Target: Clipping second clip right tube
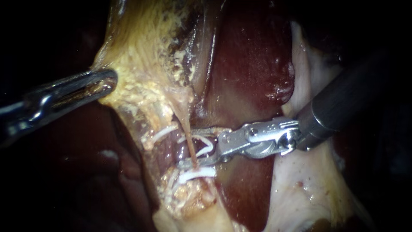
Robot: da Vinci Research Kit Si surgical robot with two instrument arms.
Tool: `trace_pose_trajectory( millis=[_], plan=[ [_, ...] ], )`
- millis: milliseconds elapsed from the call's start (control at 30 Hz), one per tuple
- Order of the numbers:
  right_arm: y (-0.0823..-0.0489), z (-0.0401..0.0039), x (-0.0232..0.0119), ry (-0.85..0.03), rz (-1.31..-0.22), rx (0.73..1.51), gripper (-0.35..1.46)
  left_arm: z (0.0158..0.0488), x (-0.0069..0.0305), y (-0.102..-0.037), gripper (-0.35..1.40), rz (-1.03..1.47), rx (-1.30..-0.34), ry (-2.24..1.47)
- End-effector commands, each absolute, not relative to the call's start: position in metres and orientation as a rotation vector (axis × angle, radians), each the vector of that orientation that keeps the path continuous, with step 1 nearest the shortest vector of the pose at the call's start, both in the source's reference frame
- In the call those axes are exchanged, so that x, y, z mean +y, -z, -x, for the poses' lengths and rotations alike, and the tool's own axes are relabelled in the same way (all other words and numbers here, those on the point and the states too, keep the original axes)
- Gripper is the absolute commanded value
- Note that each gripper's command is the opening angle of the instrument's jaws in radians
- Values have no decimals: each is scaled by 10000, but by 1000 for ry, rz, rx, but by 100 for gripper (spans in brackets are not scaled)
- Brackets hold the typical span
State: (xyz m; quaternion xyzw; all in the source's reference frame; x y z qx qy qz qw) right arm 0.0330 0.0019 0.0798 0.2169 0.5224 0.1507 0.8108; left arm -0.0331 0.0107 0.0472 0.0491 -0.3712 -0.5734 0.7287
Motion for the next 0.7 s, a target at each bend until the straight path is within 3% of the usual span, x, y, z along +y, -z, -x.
trace_pose_trajectory(
  millis=[33,467,700],
  plan=[
    [-798,-330,19,-322,-463,1116,48,331,107,-472,-35,-108,-818,1263],
    [-792,-325,23,-323,-468,1120,51,331,106,-472,-35,-108,-818,1264],
    [-763,-285,41,-292,-481,1133,56,329,107,-473,-35,-107,-817,1264]
  ],
)
